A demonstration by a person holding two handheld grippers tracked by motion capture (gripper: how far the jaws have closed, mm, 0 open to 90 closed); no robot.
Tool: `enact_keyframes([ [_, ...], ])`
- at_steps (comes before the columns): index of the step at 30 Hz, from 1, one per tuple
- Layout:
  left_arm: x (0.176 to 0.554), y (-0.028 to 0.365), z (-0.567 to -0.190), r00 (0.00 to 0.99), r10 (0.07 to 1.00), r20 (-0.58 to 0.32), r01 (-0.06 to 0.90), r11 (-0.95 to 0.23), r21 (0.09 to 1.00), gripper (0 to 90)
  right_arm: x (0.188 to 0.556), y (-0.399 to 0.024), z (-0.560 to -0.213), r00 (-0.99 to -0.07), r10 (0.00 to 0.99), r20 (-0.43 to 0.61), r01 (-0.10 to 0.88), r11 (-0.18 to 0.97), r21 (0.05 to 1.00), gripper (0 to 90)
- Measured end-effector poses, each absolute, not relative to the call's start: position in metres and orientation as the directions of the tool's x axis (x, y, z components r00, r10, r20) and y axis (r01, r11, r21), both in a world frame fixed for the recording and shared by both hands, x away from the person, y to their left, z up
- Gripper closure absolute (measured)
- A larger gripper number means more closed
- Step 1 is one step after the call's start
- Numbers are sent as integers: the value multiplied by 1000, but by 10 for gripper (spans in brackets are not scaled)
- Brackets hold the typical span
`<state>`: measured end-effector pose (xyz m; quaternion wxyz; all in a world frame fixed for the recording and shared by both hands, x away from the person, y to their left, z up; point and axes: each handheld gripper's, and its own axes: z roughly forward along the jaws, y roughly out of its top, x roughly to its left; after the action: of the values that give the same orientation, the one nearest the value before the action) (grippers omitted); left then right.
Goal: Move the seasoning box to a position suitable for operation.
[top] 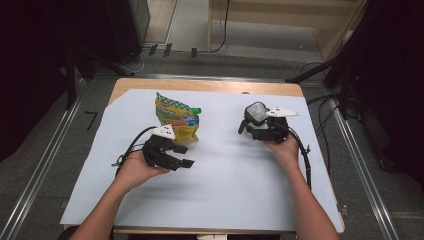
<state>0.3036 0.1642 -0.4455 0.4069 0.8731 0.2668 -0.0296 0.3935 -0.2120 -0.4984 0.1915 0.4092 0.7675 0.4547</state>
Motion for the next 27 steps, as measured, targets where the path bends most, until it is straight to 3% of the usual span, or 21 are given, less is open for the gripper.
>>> enact_keyframes([
  [12, 309, 164, -441, 862, 429, -272, 482, -523, 703, 383, 343, -221, -479, -617, 784, 67, 436, 270, 858, 157],
  [27, 313, 156, -443, 869, 410, -278, 474, -525, 706, 385, 298, -191, -496, -708, 700, 93, 447, 342, 826, 157],
])
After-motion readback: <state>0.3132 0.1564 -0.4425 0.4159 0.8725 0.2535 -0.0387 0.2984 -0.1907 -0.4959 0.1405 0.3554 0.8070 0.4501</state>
